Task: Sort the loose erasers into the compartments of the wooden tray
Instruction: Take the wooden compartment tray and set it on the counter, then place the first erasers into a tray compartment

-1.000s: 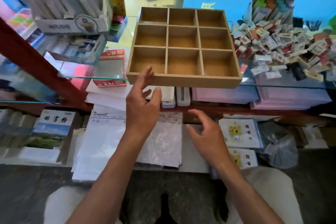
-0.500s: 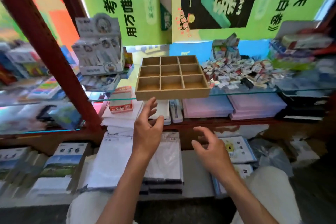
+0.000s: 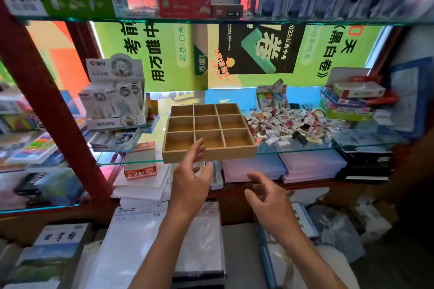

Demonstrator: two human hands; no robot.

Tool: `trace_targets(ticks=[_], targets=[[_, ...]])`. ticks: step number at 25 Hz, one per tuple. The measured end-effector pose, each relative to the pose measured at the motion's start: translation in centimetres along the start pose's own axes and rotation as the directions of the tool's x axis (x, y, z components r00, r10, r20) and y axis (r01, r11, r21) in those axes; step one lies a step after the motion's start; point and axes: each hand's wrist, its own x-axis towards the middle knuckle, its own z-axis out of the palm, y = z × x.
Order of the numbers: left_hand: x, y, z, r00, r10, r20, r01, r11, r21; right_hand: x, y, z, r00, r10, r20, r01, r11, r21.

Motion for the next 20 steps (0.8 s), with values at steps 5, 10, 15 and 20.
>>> trace_targets(ticks=[5,10,15,20], targets=[[4.4,-1.1,2.3,0.997,-0.056,0.051,0.053,0.997,0.047,5.3,0.6,1.1,0.999,0.003,-0.041,-0.007,0.994,-0.106],[10.2,-3.4,4.8,0.994,-0.070,0.083,0.020,0.871,0.491,12.2,0.4,1.8,0.978,-0.205,-0.046,0.186,0.945,-0.270],[13.2,-6.3,7.1,0.963,-0.095,0.252,-0.145,0.607,0.781,16.4,2.2,3.0,0.971,-0.174,0.164,0.238,0.778,-0.581],[14.4,-8.5,8.8,0.968,-0.180,0.174,-0.082,0.430,0.899,17.6,4.8,2.8,0.955,-0.272,0.120,0.289,0.752,-0.592]])
